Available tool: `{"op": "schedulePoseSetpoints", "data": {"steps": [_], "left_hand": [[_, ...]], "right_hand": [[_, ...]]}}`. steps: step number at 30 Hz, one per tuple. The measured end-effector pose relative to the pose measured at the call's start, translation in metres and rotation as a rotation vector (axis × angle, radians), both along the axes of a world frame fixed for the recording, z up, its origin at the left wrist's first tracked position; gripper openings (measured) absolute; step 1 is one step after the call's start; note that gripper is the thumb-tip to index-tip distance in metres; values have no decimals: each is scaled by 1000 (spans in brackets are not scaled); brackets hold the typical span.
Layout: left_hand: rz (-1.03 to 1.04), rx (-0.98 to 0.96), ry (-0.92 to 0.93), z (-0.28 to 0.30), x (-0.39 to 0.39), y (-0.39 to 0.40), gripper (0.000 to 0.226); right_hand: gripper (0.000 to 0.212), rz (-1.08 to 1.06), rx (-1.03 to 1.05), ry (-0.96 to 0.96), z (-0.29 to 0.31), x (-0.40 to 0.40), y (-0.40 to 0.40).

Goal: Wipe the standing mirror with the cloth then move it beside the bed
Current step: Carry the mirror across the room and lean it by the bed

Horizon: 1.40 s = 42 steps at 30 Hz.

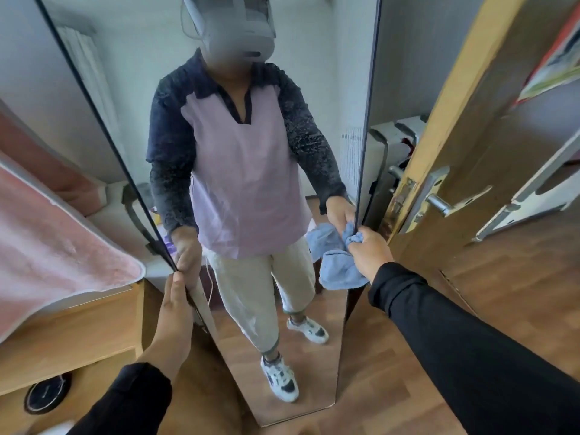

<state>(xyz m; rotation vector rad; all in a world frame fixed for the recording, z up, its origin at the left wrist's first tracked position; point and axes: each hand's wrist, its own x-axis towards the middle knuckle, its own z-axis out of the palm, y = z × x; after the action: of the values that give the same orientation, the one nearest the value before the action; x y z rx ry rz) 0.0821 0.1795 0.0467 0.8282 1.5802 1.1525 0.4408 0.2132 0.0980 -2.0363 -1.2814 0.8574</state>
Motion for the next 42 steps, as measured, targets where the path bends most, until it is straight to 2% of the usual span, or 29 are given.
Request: {"op": "schedulePoseSetpoints", "data": {"steps": [3, 7, 10, 12, 16, 20, 22, 23, 26, 27, 30, 33, 37, 40, 42], "left_hand": [[7, 57, 91, 10, 12, -23, 27], [9, 109, 141, 15, 30, -56, 31], [-18, 139, 272, 12, 39, -81, 36], [-15, 133, 220, 19, 48, -96, 31], [-35, 132, 277, 27, 72, -125, 59], [-113, 200, 343, 53, 115, -159, 46], [-153, 189, 277, 62, 141, -166, 52], [-158, 158, 256, 66, 155, -168, 62], [-302, 145, 334, 72, 205, -175, 86], [-355, 162, 333, 74, 226, -178, 85], [-459, 216, 140, 79, 286, -189, 70], [-608, 315, 107, 80, 343, -201, 52], [-738, 307, 145, 81, 413, -217, 80], [-874, 339, 111, 88, 461, -237, 56], [-960, 327, 78, 86, 491, -245, 68]], "right_hand": [[26, -4, -15, 5, 4, 6, -28], [12, -16, 19, 68, 10, 14, -71], [11, -14, 56, 89, 16, 24, -110], [9, -27, 80, 102, 21, 34, -139], [11, -69, 134, 121, 31, 60, -197], [15, -145, 150, 141, 41, 99, -250], [18, -211, 165, 157, 45, 123, -277], [18, -254, 166, 164, 46, 135, -291], [11, -386, 165, 162, 50, 177, -337], [11, -435, 168, 157, 50, 193, -353], [14, -565, 174, 132, 51, 232, -395], [13, -701, 194, 101, 55, 264, -438], [11, -835, 192, 19, 60, 298, -492], [12, -954, 203, -8, 61, 319, -528], [13, -1039, 214, -34, 62, 331, -549]]}}
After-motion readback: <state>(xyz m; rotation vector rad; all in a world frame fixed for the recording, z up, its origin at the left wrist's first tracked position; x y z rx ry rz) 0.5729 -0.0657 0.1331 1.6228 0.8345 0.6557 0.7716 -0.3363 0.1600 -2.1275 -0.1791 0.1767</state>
